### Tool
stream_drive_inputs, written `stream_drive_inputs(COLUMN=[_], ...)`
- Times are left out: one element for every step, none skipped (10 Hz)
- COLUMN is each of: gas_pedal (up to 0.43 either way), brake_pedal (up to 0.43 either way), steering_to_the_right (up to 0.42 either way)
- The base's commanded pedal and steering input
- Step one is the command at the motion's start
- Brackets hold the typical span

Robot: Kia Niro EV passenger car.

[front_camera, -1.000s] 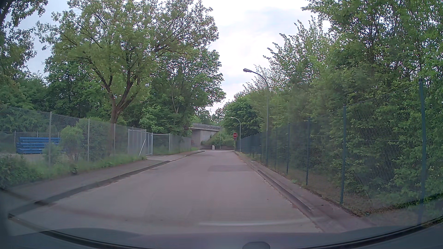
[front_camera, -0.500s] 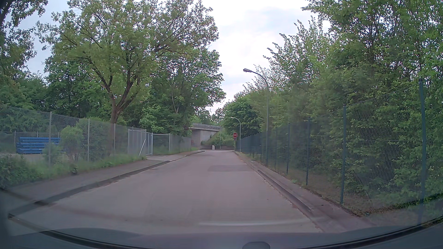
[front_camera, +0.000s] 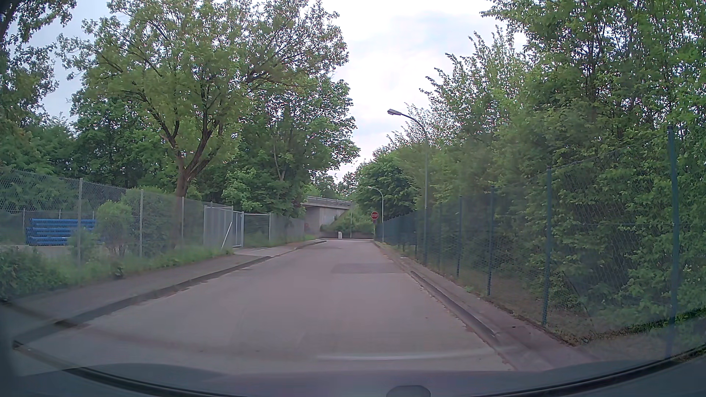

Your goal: Follow the waypoints while adhering to traffic rules and regulations

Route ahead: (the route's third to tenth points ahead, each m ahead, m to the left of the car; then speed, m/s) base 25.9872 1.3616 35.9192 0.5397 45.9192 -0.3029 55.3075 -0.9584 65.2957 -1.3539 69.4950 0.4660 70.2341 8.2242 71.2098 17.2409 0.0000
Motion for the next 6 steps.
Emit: stream_drive_inputs(gas_pedal=[0.000,0.000,0.000,0.000,0.000,0.000], brake_pedal=[0.409,0.402,0.402,0.402,0.409,0.402], steering_to_the_right=[-0.056,-0.055,-0.055,-0.054,-0.050,-0.048])
